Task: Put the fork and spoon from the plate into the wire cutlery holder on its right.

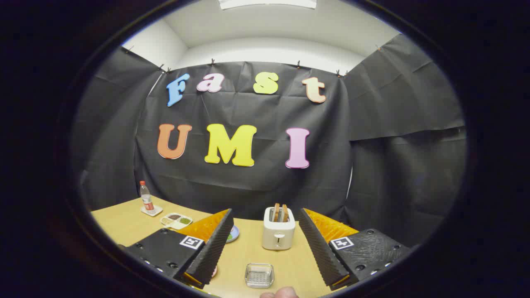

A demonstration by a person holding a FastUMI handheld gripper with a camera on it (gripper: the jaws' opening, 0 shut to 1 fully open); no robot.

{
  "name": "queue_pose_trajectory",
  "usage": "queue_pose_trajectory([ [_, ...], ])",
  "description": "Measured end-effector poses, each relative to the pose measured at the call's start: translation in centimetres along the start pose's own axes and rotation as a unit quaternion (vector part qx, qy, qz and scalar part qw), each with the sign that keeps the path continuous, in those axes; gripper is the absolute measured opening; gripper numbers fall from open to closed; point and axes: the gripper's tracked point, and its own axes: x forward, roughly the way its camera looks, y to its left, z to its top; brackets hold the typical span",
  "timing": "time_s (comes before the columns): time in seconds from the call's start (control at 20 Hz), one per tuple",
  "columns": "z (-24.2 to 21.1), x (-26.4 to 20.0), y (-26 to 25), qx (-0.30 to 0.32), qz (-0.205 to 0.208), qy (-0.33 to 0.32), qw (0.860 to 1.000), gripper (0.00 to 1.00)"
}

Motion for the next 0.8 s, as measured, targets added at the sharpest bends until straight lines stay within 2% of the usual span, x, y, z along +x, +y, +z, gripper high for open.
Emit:
queue_pose_trajectory([
  [0.8, 0.15, -0.05, -0.05, 0.009, -0.001, 0.003, 1.000, 0.95],
])
